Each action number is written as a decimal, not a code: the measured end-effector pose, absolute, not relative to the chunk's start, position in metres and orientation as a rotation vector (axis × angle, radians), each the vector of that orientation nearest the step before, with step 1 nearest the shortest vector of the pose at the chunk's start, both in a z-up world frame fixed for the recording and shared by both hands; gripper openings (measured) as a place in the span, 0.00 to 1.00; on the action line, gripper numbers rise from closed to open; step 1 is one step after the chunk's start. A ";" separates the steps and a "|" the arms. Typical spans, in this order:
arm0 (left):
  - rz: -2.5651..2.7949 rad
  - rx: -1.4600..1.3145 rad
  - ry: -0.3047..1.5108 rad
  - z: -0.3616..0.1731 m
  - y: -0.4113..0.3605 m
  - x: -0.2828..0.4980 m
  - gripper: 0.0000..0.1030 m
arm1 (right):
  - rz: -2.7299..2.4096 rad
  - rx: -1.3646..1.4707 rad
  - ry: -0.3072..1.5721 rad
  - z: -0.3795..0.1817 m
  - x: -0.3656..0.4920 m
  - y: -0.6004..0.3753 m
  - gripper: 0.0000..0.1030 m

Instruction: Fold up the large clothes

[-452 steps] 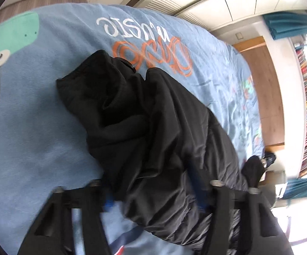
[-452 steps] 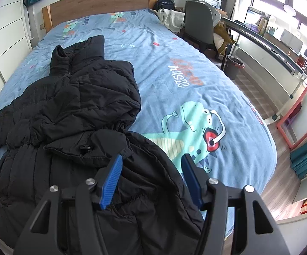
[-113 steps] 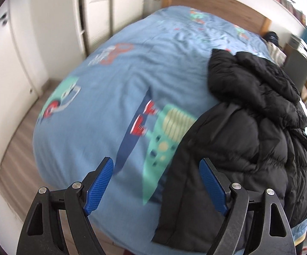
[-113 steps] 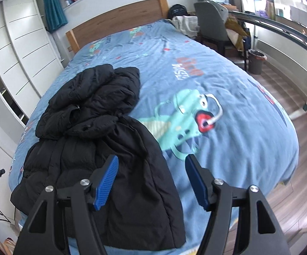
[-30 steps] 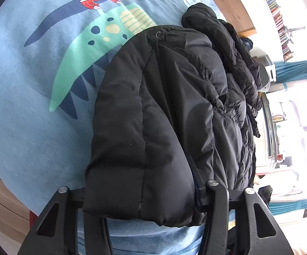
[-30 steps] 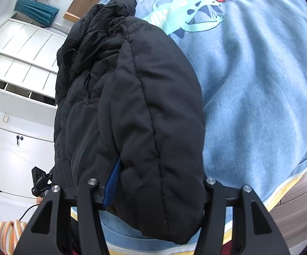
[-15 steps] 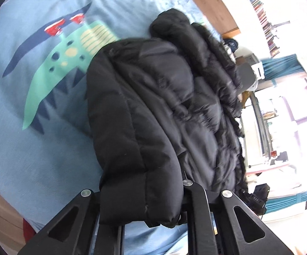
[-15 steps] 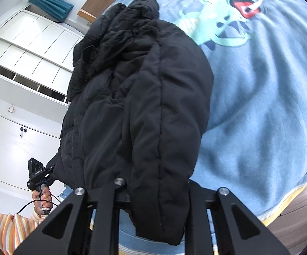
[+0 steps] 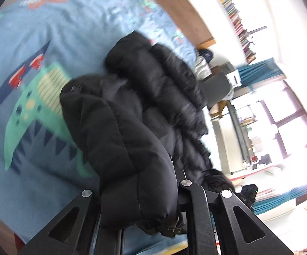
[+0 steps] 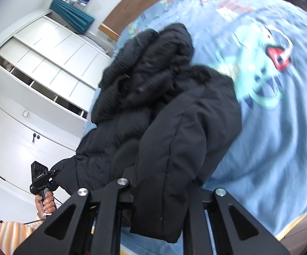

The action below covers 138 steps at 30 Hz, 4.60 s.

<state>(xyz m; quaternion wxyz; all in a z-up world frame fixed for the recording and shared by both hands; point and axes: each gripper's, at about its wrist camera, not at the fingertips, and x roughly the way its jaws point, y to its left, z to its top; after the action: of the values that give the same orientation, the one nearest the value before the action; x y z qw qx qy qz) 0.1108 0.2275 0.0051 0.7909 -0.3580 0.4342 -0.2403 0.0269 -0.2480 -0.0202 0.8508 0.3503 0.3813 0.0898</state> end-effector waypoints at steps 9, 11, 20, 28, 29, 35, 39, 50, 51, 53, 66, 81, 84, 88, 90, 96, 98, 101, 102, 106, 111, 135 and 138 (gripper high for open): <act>-0.598 -0.749 0.739 0.092 0.233 0.172 0.13 | 0.183 0.702 0.620 0.060 0.074 -0.281 0.11; -0.604 -0.761 0.692 0.111 0.238 0.195 0.13 | 0.171 0.715 0.572 0.076 0.087 -0.293 0.11; -0.536 -0.823 0.641 0.141 0.248 0.331 0.13 | 0.060 0.816 0.427 0.131 0.188 -0.349 0.10; -0.386 -0.795 0.764 0.096 0.220 0.486 0.13 | -0.132 0.903 0.524 0.089 0.337 -0.385 0.10; -0.361 -0.788 0.783 0.085 0.216 0.507 0.13 | -0.150 0.905 0.537 0.082 0.351 -0.387 0.10; -0.283 -0.832 0.905 0.002 0.204 0.583 0.15 | -0.252 0.940 0.647 0.018 0.430 -0.414 0.11; -0.272 -0.852 0.966 -0.042 0.195 0.611 0.18 | -0.278 0.974 0.699 -0.022 0.456 -0.428 0.11; -0.321 -1.007 0.974 -0.043 0.207 0.614 0.36 | -0.217 1.068 0.731 -0.063 0.481 -0.440 0.22; -0.330 -1.031 0.956 -0.037 0.211 0.611 0.43 | -0.202 1.061 0.725 -0.060 0.481 -0.440 0.28; -0.339 -1.078 0.922 -0.025 0.217 0.607 0.53 | -0.170 1.061 0.709 -0.049 0.477 -0.440 0.42; -0.251 -0.853 0.856 0.067 0.219 0.574 0.61 | -0.119 0.795 0.582 0.084 0.442 -0.416 0.81; -0.315 -0.301 0.890 0.066 0.075 0.515 0.61 | 0.034 0.296 0.680 0.088 0.433 -0.218 0.81; -0.333 -0.218 0.908 0.046 0.041 0.522 0.61 | 0.056 0.248 0.717 0.062 0.451 -0.193 0.81; -0.309 -0.109 0.890 0.028 0.003 0.544 0.65 | 0.036 0.194 0.751 0.033 0.483 -0.181 0.81; -0.294 -0.076 0.905 0.021 -0.010 0.563 0.66 | 0.003 0.177 0.774 0.018 0.506 -0.182 0.81; -0.233 -0.043 0.984 -0.003 -0.028 0.629 0.69 | -0.055 0.213 0.819 -0.008 0.568 -0.208 0.81; -0.219 -0.040 1.001 -0.008 -0.034 0.644 0.70 | -0.068 0.215 0.835 -0.013 0.586 -0.215 0.81; -0.196 -0.030 1.027 -0.016 -0.040 0.669 0.73 | -0.084 0.220 0.855 -0.020 0.613 -0.226 0.81; -0.193 -0.031 1.038 -0.019 -0.041 0.677 0.74 | -0.088 0.224 0.864 -0.024 0.622 -0.230 0.81; -0.204 -0.068 1.069 -0.027 -0.039 0.693 0.78 | -0.088 0.258 0.891 -0.037 0.639 -0.243 0.81; -0.239 -0.087 1.083 -0.025 -0.017 0.690 0.78 | -0.076 0.294 0.887 -0.038 0.629 -0.261 0.81; 0.129 -0.196 1.062 -0.020 0.159 0.632 0.83 | -0.500 0.397 0.905 -0.044 0.492 -0.424 0.81; 0.076 -0.214 1.007 -0.002 0.156 0.615 0.83 | -0.451 0.376 0.839 -0.018 0.483 -0.403 0.81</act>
<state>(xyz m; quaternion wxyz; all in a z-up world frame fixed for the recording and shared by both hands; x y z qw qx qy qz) 0.6152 0.1560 -0.0016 0.8698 -0.1023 0.4812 0.0362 0.4831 -0.4028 -0.0179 0.8719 0.1799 0.4012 -0.2156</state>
